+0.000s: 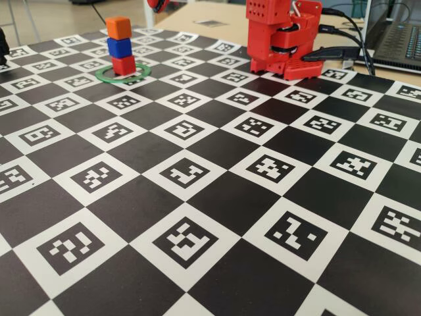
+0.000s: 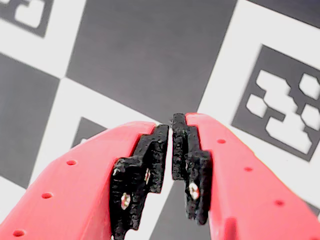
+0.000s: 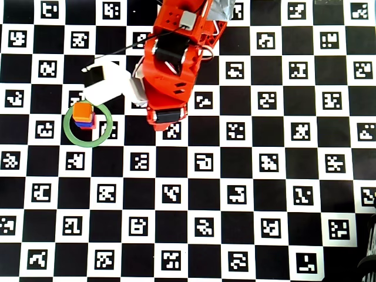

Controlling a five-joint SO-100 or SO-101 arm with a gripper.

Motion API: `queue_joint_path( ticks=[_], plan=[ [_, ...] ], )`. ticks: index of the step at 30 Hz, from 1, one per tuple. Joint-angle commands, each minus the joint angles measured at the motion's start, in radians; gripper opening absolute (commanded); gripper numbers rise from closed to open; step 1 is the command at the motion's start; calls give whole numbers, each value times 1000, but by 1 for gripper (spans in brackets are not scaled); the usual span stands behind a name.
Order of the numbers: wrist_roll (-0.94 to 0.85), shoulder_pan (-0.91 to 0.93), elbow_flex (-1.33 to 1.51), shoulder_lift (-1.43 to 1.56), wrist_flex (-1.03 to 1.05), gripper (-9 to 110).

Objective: Grab the red cube then put it in the green circle then put the blue cube on top and finally the orange cube on top

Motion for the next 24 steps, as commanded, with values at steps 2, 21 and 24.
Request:
queue_joint_path(
  ticks=[2,21,24],
  plan=[
    [-167,-71,89,132,-78,-6],
    [-609,-232,692,695,-175,-6],
    [-640,-259,773,761,-120,-6]
  ],
)
